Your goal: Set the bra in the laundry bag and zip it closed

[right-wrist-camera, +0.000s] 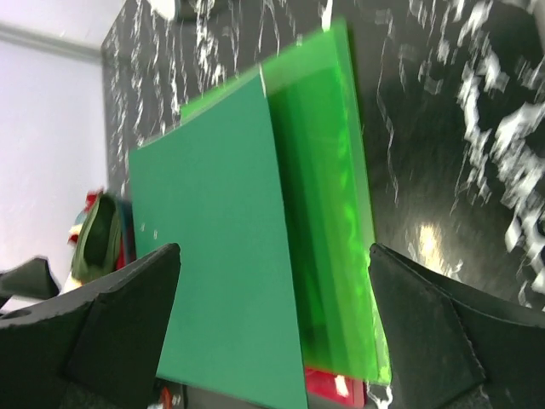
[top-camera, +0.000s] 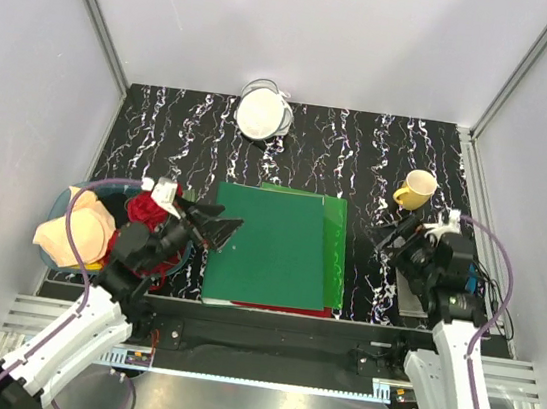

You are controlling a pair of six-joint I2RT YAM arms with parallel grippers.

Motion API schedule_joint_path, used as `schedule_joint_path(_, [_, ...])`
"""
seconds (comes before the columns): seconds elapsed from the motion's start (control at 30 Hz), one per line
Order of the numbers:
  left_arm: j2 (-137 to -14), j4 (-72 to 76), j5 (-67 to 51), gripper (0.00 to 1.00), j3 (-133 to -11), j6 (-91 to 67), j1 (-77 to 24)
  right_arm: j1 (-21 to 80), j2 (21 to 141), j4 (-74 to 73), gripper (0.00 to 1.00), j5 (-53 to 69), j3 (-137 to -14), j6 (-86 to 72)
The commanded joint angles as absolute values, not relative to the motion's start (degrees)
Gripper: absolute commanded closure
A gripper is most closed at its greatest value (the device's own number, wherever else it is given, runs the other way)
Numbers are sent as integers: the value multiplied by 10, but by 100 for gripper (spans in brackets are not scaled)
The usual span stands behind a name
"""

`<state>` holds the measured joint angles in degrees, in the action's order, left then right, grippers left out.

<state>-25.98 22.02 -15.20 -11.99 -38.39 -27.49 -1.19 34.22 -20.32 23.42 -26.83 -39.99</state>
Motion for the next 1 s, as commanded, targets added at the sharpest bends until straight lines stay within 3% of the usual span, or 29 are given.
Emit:
schedule_joint_path(0.0, [-300,107,-100,1,-237,-323,-276,-12,445,-207,0,185,-378,-339])
schedule_joint_path(0.13, [-304,31,-2,1,-270,-360,-276,38,538,-192,0,126,-468,-320])
schedule_joint_path(0.27, [-295,1,53,1,-287,-373,-276,140,641,-188,0,-45,-566,-298])
schedule_joint_path(0.4, [-293,-128,86,1,-344,-402,-273,170,809,-188,0,-54,-704,-265])
schedule_joint_path(0.63, [-333,-166,28,1,-410,-329,-272,189,1061,-94,0,130,-901,-257])
schedule_joint_path(0.8, [-360,-186,28,1,-440,-326,-269,226,1248,-41,0,133,-1061,-353])
schedule_joint_path(0.97, [-421,-189,15,1,-467,-341,-265,274,1351,-6,2,41,-1149,-448])
